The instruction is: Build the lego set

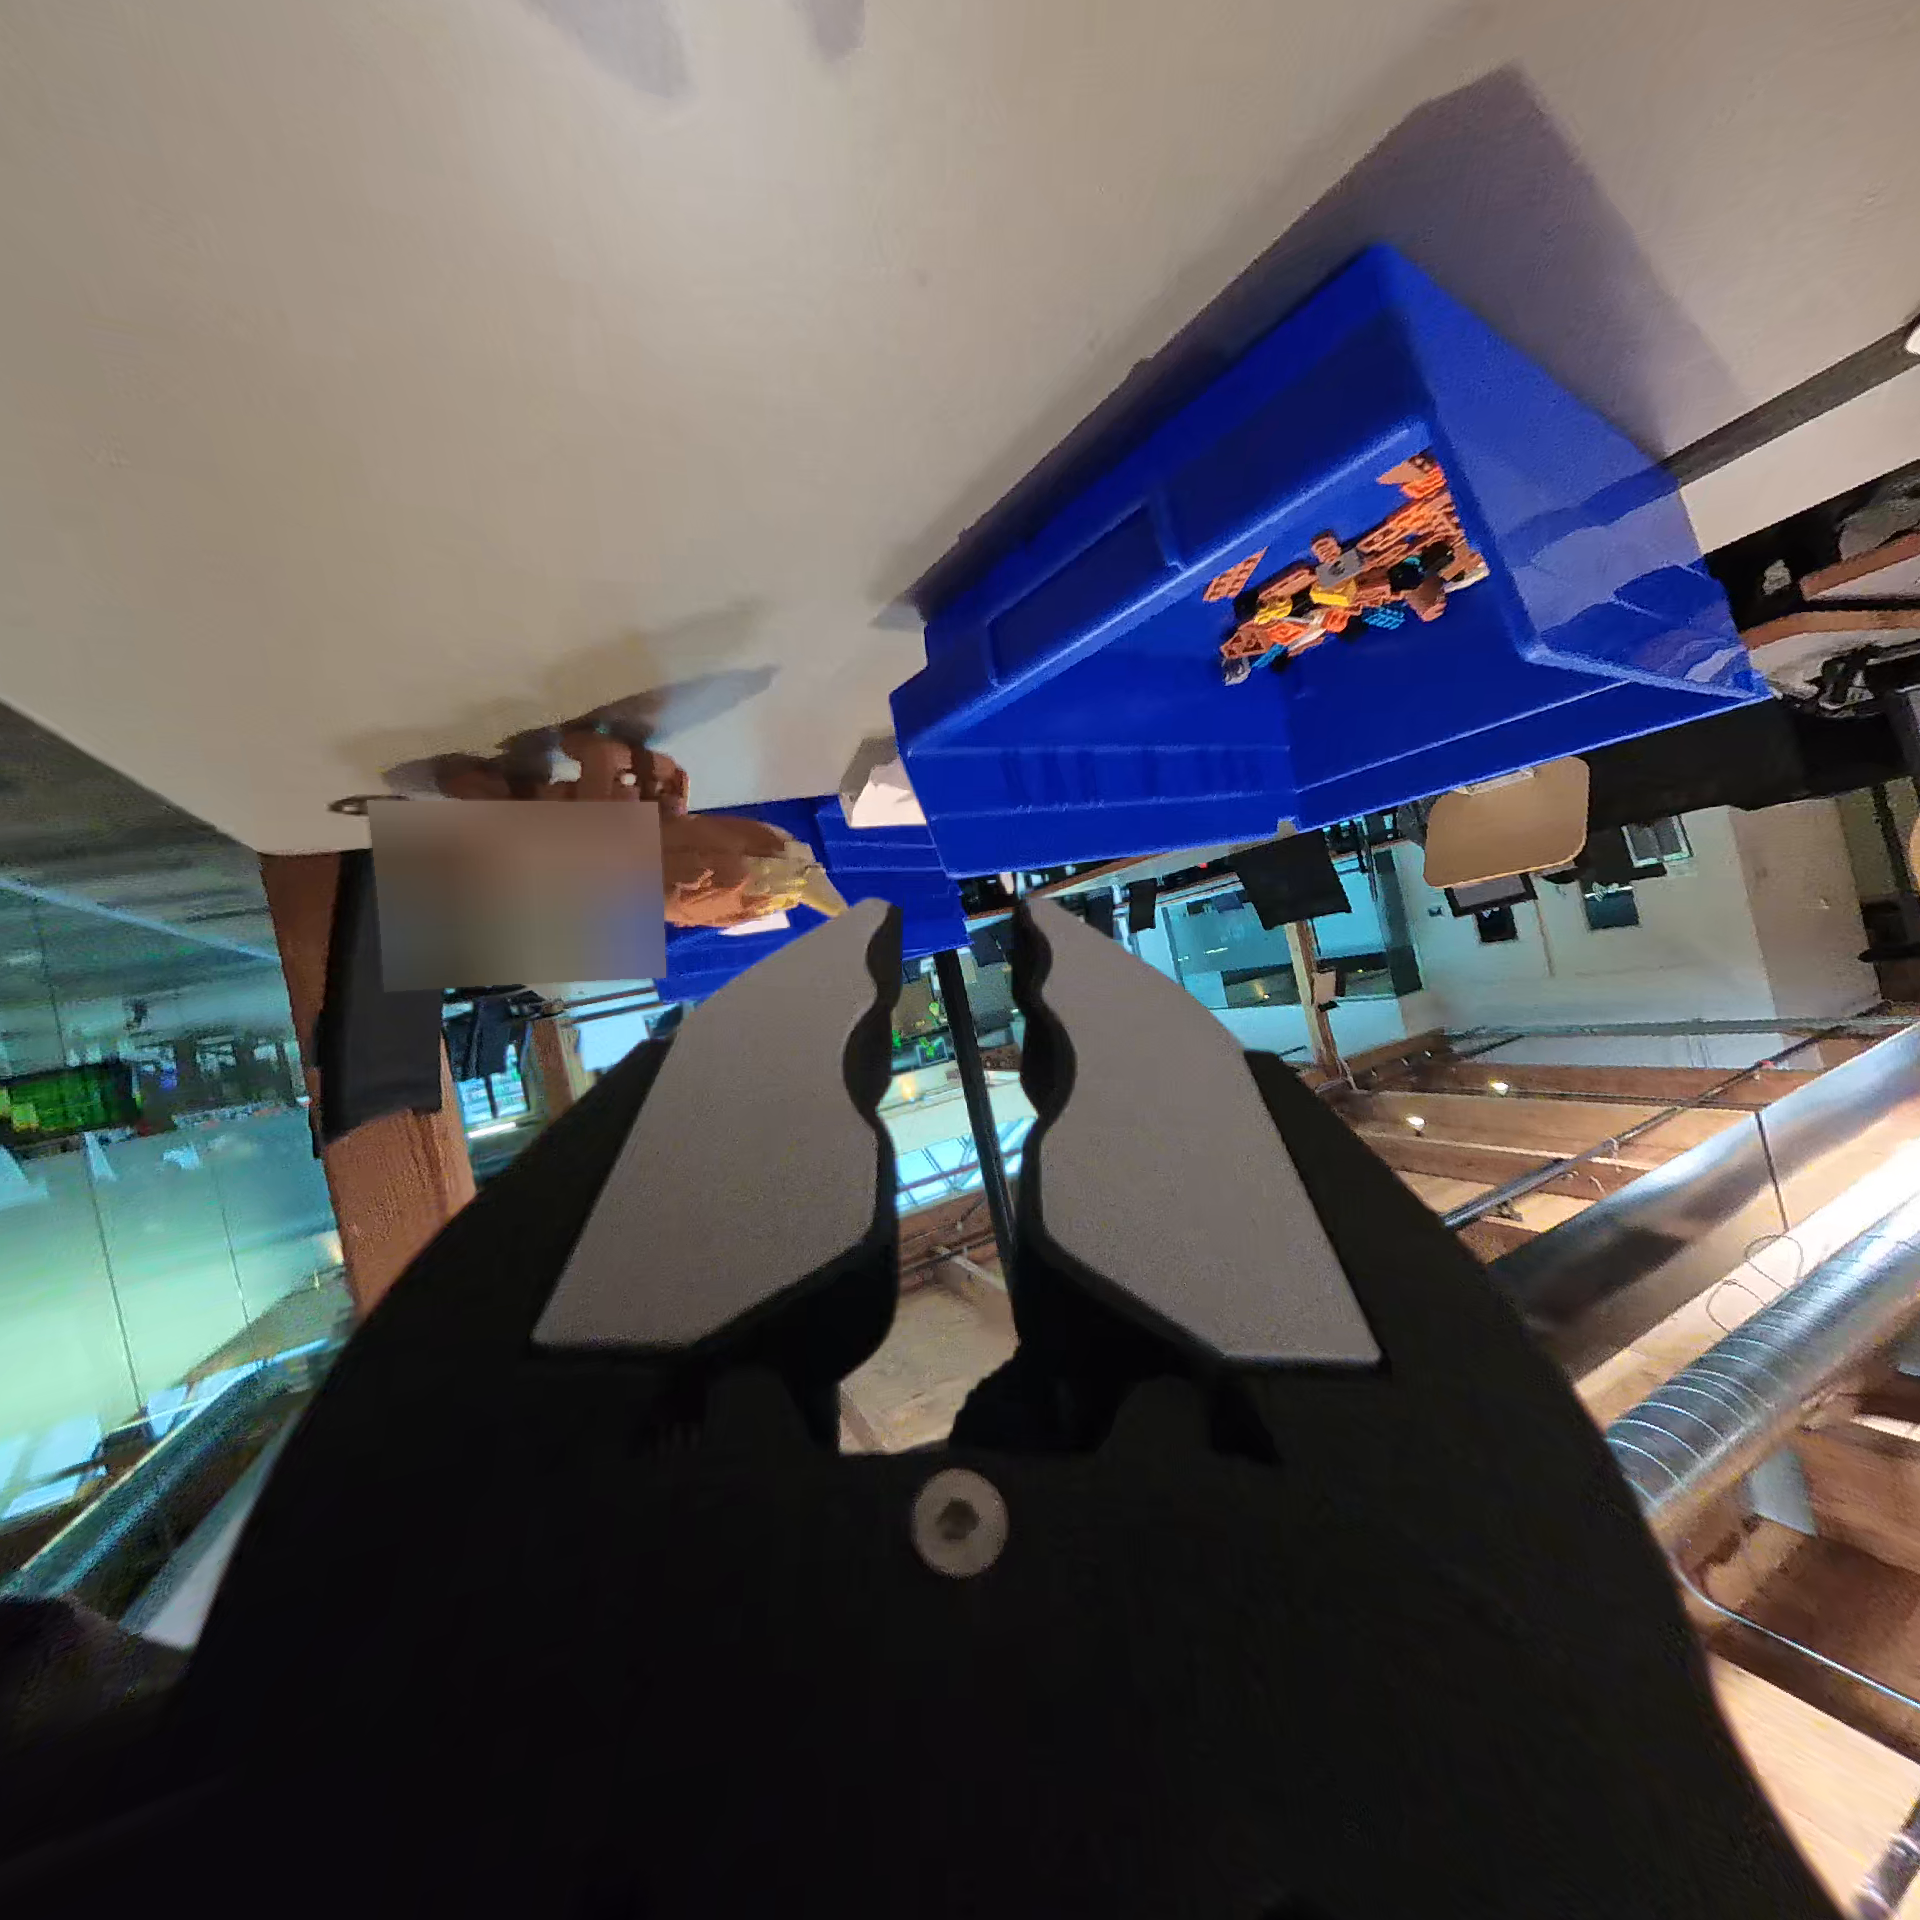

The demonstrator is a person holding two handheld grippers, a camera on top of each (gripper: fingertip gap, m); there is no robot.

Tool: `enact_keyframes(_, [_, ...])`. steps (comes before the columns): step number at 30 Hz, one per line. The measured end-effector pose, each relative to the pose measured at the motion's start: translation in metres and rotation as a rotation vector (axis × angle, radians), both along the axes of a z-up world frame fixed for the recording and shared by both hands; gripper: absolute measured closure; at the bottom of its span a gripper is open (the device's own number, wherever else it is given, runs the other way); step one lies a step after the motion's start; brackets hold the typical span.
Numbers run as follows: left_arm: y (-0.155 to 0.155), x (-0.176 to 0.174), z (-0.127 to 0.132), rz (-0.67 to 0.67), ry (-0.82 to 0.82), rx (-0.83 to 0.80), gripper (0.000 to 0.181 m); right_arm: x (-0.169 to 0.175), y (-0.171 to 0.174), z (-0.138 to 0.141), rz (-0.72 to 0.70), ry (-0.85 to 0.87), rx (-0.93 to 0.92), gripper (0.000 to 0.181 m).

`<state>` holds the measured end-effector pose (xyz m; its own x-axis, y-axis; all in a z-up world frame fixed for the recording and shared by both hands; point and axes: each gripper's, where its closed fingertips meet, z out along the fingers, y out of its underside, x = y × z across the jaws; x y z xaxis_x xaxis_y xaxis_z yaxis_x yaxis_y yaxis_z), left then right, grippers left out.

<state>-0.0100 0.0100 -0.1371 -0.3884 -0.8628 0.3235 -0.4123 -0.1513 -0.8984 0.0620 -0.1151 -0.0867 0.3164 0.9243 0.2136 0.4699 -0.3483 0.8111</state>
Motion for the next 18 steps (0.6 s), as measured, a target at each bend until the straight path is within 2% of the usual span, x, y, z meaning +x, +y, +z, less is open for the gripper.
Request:
enact_keyframes(8, [0.003,0.000,0.004,0.026,-0.013,-0.011,0.155,-0.009,-0.022,-0.014,-0.016,0.041,-0.052,0.162])
enact_keyframes(13, [0.005,-0.001,0.005,0.037,-0.020,-0.001,0.155,-0.018,-0.009,0.002,-0.017,0.021,-0.041,0.163])
enact_keyframes(18, [0.009,-0.001,0.007,0.042,-0.023,-0.044,0.156,-0.026,0.000,-0.007,-0.009,0.040,-0.046,0.163])
